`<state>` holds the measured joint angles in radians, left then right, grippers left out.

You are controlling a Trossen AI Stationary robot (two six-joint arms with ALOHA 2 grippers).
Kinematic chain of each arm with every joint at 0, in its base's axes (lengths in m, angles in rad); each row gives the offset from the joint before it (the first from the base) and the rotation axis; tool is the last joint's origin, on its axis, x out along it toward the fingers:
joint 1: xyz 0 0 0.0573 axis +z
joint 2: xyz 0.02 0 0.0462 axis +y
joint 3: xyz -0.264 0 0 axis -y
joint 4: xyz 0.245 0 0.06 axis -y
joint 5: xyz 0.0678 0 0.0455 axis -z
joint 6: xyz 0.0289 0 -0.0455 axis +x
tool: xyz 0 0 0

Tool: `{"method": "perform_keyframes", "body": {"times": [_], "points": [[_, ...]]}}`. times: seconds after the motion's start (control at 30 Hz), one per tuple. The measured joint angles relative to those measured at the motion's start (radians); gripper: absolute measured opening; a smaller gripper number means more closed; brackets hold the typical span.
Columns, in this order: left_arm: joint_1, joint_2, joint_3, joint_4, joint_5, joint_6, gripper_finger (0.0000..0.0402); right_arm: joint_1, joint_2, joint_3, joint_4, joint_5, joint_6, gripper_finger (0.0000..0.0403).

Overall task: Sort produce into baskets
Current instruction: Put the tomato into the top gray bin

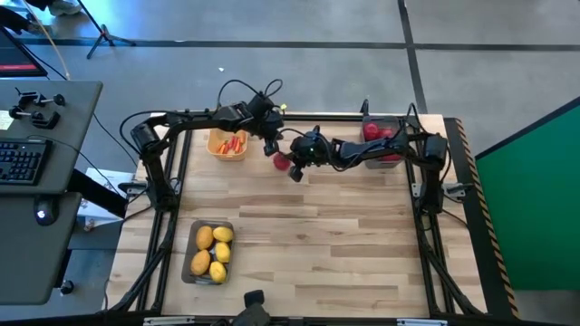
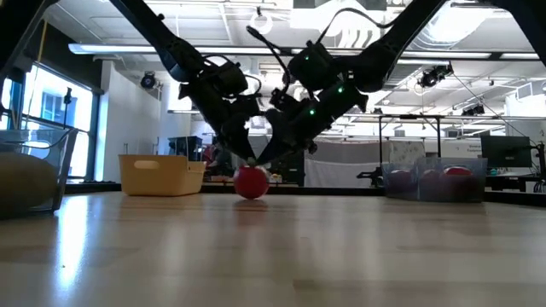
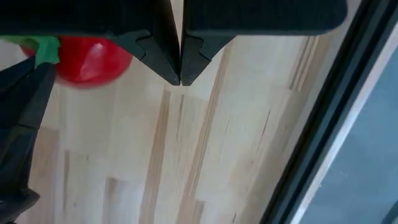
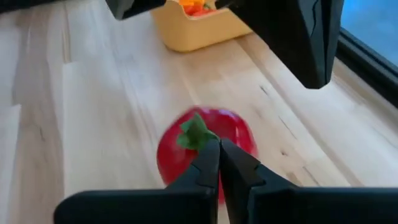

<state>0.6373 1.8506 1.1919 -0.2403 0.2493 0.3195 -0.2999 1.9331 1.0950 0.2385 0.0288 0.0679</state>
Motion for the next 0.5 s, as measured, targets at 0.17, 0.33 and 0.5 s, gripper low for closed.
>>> {"method": "perform_keyframes", "body": {"times": [0.17, 0.33, 0.5], "points": [[0.0, -0.036, -0.018, 0.031, 0.005, -0.001, 0.0, 0.003, -0.08, 0.0, -0.07, 0.002, 0.002, 0.0], [0.0, -0.08, -0.121, 0.179, 0.007, -0.048, 0.0, 0.009, -0.194, 0.0, -0.216, 0.052, 0.003, 0.0], [0.0, -0.134, -0.219, 0.268, 0.009, -0.059, 0.0, 0.013, -0.285, 0.0, -0.35, 0.068, 0.068, 0.0]]}}
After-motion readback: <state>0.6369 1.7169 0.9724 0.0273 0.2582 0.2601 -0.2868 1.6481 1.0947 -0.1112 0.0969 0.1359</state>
